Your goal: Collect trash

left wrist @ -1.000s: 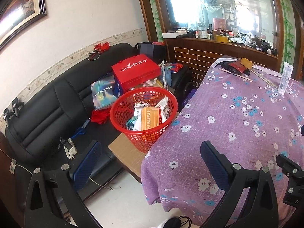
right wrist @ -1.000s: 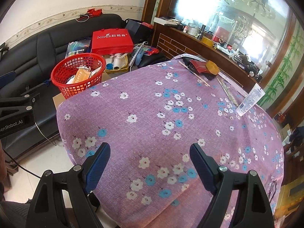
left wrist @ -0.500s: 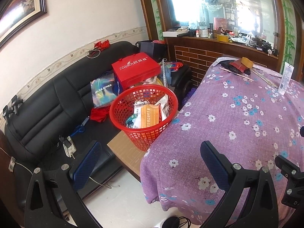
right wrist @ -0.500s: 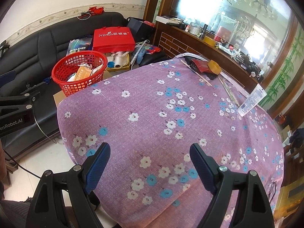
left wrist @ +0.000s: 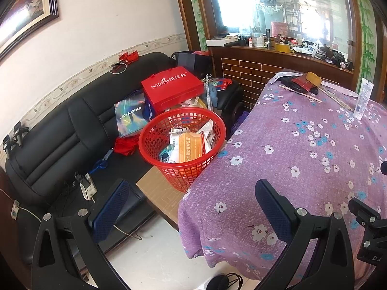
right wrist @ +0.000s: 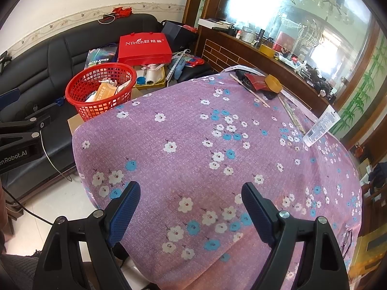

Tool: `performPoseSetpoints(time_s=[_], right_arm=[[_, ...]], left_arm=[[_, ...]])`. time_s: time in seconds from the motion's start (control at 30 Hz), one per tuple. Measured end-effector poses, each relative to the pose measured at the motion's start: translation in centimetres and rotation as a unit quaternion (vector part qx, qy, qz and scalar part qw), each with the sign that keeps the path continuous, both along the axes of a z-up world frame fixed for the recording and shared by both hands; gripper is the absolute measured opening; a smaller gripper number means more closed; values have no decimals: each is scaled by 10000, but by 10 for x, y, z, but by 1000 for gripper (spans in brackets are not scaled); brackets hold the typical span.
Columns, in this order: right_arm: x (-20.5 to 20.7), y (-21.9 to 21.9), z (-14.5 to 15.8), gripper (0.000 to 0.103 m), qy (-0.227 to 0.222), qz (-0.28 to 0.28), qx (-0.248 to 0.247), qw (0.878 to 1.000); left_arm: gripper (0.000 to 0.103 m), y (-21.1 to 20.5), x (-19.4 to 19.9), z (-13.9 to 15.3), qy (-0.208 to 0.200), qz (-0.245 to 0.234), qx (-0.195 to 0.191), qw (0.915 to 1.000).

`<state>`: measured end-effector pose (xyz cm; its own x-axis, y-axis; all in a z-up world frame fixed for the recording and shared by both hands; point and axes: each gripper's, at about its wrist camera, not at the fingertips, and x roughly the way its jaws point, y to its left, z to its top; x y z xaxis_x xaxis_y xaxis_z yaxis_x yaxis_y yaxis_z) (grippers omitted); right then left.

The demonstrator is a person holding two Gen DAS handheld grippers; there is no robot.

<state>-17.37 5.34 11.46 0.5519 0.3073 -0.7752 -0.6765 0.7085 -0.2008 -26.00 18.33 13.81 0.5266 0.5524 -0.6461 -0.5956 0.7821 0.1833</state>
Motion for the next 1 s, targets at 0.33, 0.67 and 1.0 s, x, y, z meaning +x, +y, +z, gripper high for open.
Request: performPoseSetpoints(time_s=[0.33, 0.67, 1.0], right_arm=[[0, 3, -2, 89, 9, 36, -47, 10000], [0, 3, -1, 89, 8, 31, -40, 10000], [1, 4, -1, 89, 24, 27, -50, 10000]], left_arm=[[103, 1, 0, -1, 9, -10, -35, 10000], [103, 2, 1, -2, 22, -14, -31, 10000], [103, 3, 2, -3, 20, -23, -40, 10000]])
